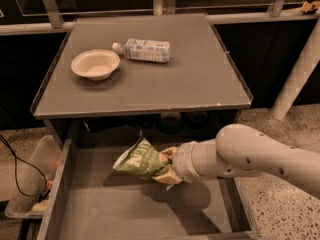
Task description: Pick green jalapeno chip bag from top drawer and place on counter
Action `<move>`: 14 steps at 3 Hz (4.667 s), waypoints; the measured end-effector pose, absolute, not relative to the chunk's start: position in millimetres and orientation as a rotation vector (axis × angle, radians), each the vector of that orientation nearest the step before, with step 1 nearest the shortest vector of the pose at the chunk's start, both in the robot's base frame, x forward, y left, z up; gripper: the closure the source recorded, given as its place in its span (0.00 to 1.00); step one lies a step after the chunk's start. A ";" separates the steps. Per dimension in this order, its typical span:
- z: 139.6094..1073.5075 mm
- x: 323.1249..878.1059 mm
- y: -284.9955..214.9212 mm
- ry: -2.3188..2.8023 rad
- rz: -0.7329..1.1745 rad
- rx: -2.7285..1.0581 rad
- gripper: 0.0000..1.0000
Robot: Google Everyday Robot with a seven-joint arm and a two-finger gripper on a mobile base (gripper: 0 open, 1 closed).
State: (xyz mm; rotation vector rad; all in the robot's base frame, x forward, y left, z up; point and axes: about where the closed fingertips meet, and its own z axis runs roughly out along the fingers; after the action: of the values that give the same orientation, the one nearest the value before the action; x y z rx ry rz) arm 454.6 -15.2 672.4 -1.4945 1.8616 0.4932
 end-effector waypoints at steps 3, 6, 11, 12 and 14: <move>805.8 502.7 -119.3 1.804 0.359 -1.499 1.00; 884.8 534.3 -163.9 1.742 0.298 -1.472 1.00; 871.3 693.8 -150.6 1.813 0.295 -1.305 1.00; 869.9 694.1 -150.1 1.814 0.298 -1.306 0.82; 869.9 694.1 -150.0 1.814 0.298 -1.306 0.35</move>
Offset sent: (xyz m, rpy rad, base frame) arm 0.0590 -0.1244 0.1451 -0.0406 -0.1152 -0.0379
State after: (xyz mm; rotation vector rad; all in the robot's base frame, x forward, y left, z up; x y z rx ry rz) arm 694.1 -150.0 869.9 -1.3061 1.8139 0.2979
